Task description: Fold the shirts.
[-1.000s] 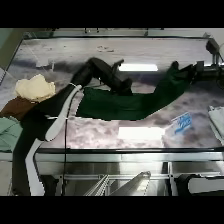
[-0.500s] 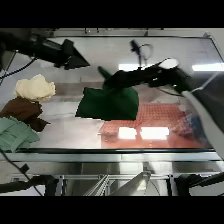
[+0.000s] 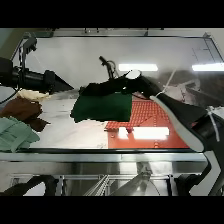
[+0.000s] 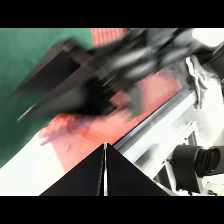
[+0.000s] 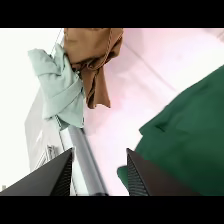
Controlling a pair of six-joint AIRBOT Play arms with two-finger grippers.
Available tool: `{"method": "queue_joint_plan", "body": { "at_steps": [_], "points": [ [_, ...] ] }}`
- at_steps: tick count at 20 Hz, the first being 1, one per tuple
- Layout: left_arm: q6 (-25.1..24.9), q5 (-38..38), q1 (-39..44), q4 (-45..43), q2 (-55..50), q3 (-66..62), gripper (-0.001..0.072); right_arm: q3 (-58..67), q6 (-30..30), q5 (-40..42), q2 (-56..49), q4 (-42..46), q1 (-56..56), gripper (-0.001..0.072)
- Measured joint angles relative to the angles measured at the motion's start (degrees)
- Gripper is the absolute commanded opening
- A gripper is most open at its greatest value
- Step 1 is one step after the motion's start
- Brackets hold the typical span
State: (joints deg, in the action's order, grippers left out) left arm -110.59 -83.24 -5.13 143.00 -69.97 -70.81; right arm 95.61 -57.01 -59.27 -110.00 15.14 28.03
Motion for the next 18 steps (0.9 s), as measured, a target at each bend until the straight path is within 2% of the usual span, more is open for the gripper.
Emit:
{"method": "queue_joint_plan", "body": {
  "at_steps": [4, 5, 6, 7, 10, 12, 15, 18],
  "points": [
    [-1.6, 0.0, -2.2, 0.7, 2.7, 3.0, 0.0017, -0.6, -11.3, -8.6, 7.0, 16.2, -9.8, 0.0372],
    [-1.8, -0.1, -2.9, 0.9, 3.5, 3.4, 0.0018, -1.8, -14.3, -9.7, 8.9, 20.5, -12.2, 0.0476],
    [-2.0, -0.6, -3.5, 0.9, 4.1, 3.8, 0.0018, -3.7, -17.0, -10.6, 10.7, 24.3, -14.4, 0.0657],
    [-2.1, -0.9, -4.2, 0.9, 4.8, 4.0, 0.0018, -6.4, -19.2, -11.3, 12.5, 27.4, -16.3, 0.0686],
    [-2.4, -1.8, -5.4, 0.9, 6.7, 4.3, 0.0018, -15.3, -23.6, -9.7, 15.3, 32.3, -19.5, 0.0703],
    [-2.4, -2.4, -5.8, 1.1, 7.6, 4.4, 0.0018, -20.7, -25.3, -6.8, 15.4, 32.5, -20.1, 0.0704],
    [-2.4, -2.5, -6.1, 1.1, 8.3, 4.5, 0.0018, -25.2, -25.5, -3.3, 13.2, 28.6, -19.8, 0.0704],
    [-2.4, -2.7, -6.1, 1.1, 8.5, 4.5, 0.0018, -26.8, -23.1, -0.9, 10.5, 22.4, -18.0, 0.0703]
  ]
}}
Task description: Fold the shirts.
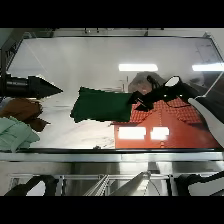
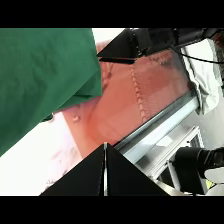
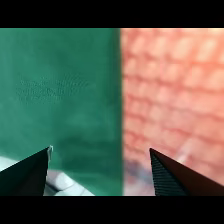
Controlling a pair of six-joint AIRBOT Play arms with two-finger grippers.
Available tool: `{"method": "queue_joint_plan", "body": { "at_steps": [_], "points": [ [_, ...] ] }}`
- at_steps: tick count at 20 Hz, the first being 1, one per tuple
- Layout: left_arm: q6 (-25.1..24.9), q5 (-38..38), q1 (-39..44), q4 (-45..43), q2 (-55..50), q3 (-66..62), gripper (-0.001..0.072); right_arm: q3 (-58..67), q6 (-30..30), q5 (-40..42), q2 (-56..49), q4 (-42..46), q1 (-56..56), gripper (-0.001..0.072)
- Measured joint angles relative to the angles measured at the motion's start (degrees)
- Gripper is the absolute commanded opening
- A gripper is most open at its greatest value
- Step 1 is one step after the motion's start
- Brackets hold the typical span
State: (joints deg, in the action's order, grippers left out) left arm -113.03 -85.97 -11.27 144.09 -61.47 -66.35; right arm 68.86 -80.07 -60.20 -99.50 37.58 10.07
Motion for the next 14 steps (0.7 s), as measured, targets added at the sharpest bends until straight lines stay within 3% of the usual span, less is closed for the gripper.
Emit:
{"method": "queue_joint_plan", "body": {
  "at_steps": [3, 4, 5, 6, 8, 14],
  "points": [
    [0.0, 0.0, 0.0, 0.0, 0.1, 0.0, 0.0018, -0.5, 1.7, 3.1, -1.9, -5.2, 2.8, 0.0701],
    [0.0, -0.1, 0.0, 0.0, 0.1, 0.0, 0.0018, -0.6, 1.9, 3.9, -2.4, -6.5, 3.7, 0.0648],
    [0.0, -0.2, 0.0, 0.0, 0.1, 0.0, 0.0018, -0.7, 2.2, 5.1, -3.0, -7.5, 4.6, 0.0395],
    [0.0, -0.2, 0.0, 0.0, 0.1, 0.0, 0.0018, -0.8, 2.5, 6.1, -3.6, -7.8, 5.4, 0.0196],
    [0.0, -0.5, 0.0, 0.0, 0.1, 0.0, 0.0018, -0.9, 3.4, 7.2, -4.3, -9.0, 6.4, 0.0021],
    [0.0, -2.2, 0.0, 0.0, 0.1, 0.0, 0.0018, -0.8, 6.2, 8.5, -0.2, -14.5, 6.1, 0.0019]
  ]
}}
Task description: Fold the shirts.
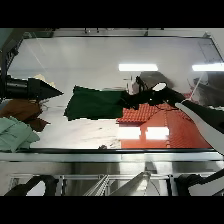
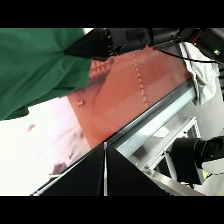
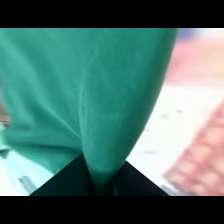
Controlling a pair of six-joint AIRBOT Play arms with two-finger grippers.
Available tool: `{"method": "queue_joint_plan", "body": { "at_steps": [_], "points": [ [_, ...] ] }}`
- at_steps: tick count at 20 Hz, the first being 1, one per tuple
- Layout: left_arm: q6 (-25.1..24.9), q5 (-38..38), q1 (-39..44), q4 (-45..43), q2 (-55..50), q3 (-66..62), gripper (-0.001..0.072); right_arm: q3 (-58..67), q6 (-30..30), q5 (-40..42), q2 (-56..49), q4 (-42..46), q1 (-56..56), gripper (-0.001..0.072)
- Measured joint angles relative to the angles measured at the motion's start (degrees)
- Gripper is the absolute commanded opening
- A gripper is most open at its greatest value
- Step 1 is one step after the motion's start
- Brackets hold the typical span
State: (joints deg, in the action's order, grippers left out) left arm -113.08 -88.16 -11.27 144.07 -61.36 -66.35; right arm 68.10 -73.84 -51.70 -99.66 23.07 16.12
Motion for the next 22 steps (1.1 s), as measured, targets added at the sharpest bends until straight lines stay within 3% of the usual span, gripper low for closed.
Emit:
{"method": "queue_joint_plan", "body": {
  "at_steps": [3, 7, 9, 13, 16, 21, 22],
  "points": [
    [-0.1, -0.3, 0.0, 0.0, 0.0, 0.0, 0.0018, 0.0, -2.4, 1.1, 7.3, 1.0, -6.1, 0.0019],
    [-0.8, -0.3, 0.0, -0.1, 0.0, 0.0, 0.0018, 0.0, -10.6, -1.2, 21.5, 9.0, -23.2, 0.0018],
    [-1.3, -0.4, 0.0, -0.1, 0.0, 0.0, 0.0018, 0.1, -15.1, -5.9, 28.5, 16.0, -34.1, 0.0019],
    [-2.1, -0.3, 0.0, -0.1, 0.0, 0.0, 0.0018, -1.3, -21.1, -19.8, 38.9, 39.5, -55.9, 0.0019],
    [-2.6, -0.3, 0.0, -0.1, 0.0, 0.0, 0.0018, -6.5, -22.7, -23.4, 43.3, 55.6, -69.9, 0.0019],
    [-2.9, -0.7, 0.0, -0.2, 0.0, 0.0, 0.0018, -21.0, -21.2, -17.6, 43.7, 65.9, -87.0, 0.0023],
    [-2.9, -0.7, 0.0, -0.2, 0.0, 0.0, 0.0018, -23.2, -20.4, -16.1, 43.3, 66.6, -88.7, 0.0085]
  ]
}}
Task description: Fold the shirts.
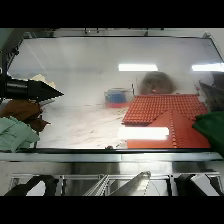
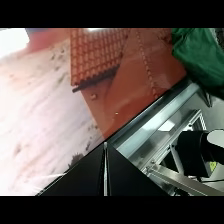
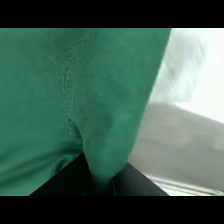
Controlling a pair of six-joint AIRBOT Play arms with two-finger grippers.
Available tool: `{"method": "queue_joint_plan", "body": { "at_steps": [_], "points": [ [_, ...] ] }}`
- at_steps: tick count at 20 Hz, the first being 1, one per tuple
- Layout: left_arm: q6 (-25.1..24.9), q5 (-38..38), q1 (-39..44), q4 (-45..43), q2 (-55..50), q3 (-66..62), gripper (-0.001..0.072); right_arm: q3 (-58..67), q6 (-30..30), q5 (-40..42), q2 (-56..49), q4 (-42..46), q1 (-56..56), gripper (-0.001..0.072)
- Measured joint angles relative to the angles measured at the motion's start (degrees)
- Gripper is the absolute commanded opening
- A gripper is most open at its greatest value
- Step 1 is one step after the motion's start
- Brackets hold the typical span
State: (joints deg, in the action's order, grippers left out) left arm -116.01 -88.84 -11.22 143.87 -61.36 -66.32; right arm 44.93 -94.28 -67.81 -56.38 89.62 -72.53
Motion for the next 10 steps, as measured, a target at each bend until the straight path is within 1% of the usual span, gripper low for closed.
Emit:
{"method": "queue_joint_plan", "body": {
  "at_steps": [1, 2, 3, 6, 10],
  "points": [
    [0.0, -0.1, 0.0, 0.0, 0.0, 0.0, 0.0018, -1.7, 0.7, 1.1, -0.5, 0.4, -1.2, 0.0385],
    [0.0, -0.2, 0.0, 0.0, 0.0, 0.0, 0.0018, -2.9, 1.3, 2.0, -0.9, 0.4, -2.1, 0.072],
    [0.0, -0.2, 0.0, -0.1, 0.0, 0.0, 0.0018, -3.8, 1.7, 2.6, -1.2, 0.4, -2.7, 0.0703],
    [0.0, -0.2, 0.0, -0.3, 0.0, 0.0, 0.0018, -4.9, 2.4, 2.7, -1.5, -0.6, -3.1, 0.0703],
    [-0.3, -0.2, 0.0, -0.3, 0.0, 0.0, 0.0018, -2.8, 2.8, -0.7, 0.2, -2.1, -3.1, 0.0703]
  ]
}}
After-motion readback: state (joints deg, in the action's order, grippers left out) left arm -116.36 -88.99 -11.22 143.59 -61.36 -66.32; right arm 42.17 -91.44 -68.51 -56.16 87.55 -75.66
